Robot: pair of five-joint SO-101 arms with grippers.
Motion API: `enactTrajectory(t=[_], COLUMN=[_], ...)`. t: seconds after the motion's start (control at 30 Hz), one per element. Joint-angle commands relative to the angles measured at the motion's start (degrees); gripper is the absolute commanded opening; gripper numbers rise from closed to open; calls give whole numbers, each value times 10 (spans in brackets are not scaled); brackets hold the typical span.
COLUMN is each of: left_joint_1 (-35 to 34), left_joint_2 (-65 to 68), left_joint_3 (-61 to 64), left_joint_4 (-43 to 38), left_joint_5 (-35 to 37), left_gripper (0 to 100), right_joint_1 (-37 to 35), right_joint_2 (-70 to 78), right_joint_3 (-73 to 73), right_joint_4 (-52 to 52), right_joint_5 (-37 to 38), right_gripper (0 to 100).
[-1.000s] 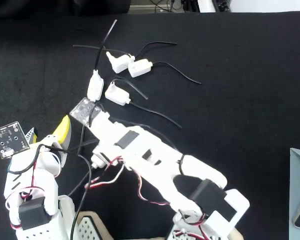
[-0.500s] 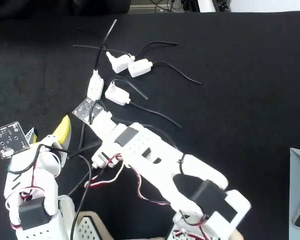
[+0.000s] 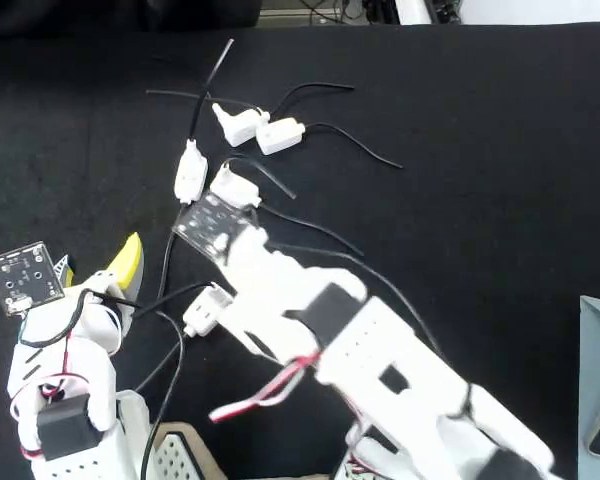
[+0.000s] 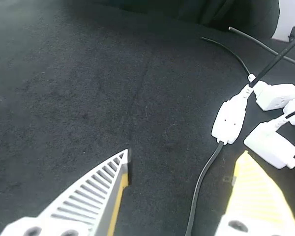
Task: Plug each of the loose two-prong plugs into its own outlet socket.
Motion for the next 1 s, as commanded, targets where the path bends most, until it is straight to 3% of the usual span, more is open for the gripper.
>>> enactTrajectory(t=[0.0, 0.17, 0.33, 0.6, 0.97], left_joint_1=[-2, -7, -8, -49, -58], left_joint_2=[17, 122, 227, 245, 242], left_joint_3=[-61, -149, -259, -403, -415], left_joint_4=[40, 81, 118, 174, 181], left_joint_5=[-35, -64, -64, -61, -60], left_gripper=[333, 335, 334, 334, 333], right_joint_1=[49, 39, -18, -82, -120], right_joint_2=[-85, -112, -112, -103, 194], right_joint_3=[29, 88, 168, 233, 125], right_joint_4=[5, -23, -131, -230, -317], right_joint_5=[-7, -7, -40, -47, -84], right_gripper=[20, 12, 12, 12, 12])
